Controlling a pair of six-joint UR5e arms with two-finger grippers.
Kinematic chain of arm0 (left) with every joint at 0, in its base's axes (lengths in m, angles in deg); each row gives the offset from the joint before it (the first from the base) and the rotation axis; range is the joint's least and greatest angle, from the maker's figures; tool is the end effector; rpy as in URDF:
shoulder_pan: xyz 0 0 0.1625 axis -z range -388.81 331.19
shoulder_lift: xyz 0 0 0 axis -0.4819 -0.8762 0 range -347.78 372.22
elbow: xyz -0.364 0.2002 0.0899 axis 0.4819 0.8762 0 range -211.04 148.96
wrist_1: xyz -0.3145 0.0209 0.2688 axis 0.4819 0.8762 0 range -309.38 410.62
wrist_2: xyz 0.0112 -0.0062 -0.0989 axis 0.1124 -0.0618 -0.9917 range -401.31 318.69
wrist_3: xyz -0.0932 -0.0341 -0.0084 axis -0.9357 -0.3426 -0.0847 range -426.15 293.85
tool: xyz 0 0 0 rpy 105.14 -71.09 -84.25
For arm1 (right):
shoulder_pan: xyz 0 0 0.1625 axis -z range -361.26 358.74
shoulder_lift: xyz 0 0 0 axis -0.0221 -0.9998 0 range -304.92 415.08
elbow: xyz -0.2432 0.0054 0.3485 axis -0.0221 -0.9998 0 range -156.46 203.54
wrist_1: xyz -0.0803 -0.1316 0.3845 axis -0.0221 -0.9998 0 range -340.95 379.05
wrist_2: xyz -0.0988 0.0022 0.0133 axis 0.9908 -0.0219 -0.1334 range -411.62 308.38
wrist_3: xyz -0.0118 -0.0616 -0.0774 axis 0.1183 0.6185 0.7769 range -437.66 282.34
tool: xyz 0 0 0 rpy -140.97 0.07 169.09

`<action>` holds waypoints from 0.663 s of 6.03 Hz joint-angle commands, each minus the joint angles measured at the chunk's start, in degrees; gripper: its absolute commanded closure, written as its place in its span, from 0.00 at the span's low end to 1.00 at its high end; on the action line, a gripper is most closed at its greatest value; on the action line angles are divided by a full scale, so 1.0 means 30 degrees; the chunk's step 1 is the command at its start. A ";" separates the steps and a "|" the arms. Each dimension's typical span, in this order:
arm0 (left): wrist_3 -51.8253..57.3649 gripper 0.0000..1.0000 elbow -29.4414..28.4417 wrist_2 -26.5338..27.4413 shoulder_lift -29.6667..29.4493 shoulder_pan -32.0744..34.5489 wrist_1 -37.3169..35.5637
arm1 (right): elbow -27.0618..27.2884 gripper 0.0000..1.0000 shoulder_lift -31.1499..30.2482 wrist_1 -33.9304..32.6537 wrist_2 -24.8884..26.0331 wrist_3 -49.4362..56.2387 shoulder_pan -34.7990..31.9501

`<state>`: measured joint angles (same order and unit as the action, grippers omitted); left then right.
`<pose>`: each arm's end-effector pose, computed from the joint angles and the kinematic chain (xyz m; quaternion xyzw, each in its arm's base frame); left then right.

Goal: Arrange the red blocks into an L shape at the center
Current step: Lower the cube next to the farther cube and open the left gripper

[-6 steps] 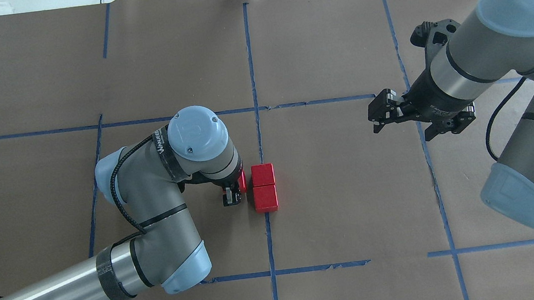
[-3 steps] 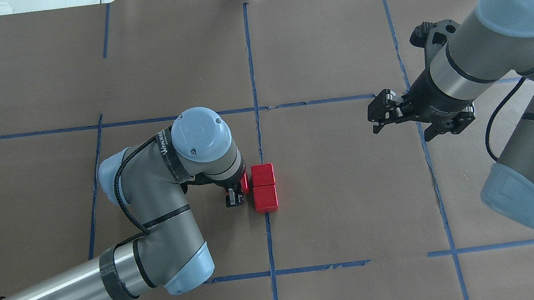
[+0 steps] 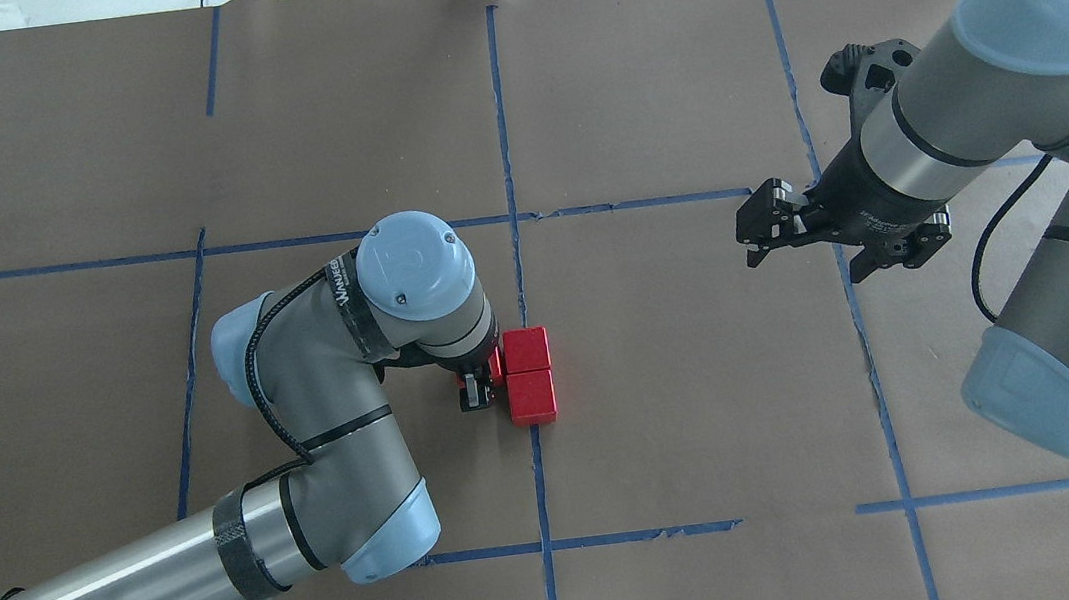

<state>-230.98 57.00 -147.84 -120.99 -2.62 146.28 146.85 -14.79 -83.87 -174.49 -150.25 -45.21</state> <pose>0.6031 -0.4136 0.2062 -0.2823 0.3046 -0.6643 0.6215 -0.3123 -0.4110 0.2453 -0.0588 -0.4211 0.1111 0.8982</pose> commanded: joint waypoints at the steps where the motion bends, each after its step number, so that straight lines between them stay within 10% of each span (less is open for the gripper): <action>1: -0.0049 0.99 -0.0282 0.0000 -0.0187 0.0000 0.0020 | 0.0000 0.00 0.0000 0.0000 -0.0027 -0.0001 0.0000; 4: -0.0020 0.95 -0.0283 0.0000 -0.0159 0.0000 0.0108 | 0.0000 0.00 0.0000 0.0000 -0.0027 -0.0001 0.0000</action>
<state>-231.06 56.17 -147.84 -121.49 -2.62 146.53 146.85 -14.79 -83.87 -174.57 -150.26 -45.21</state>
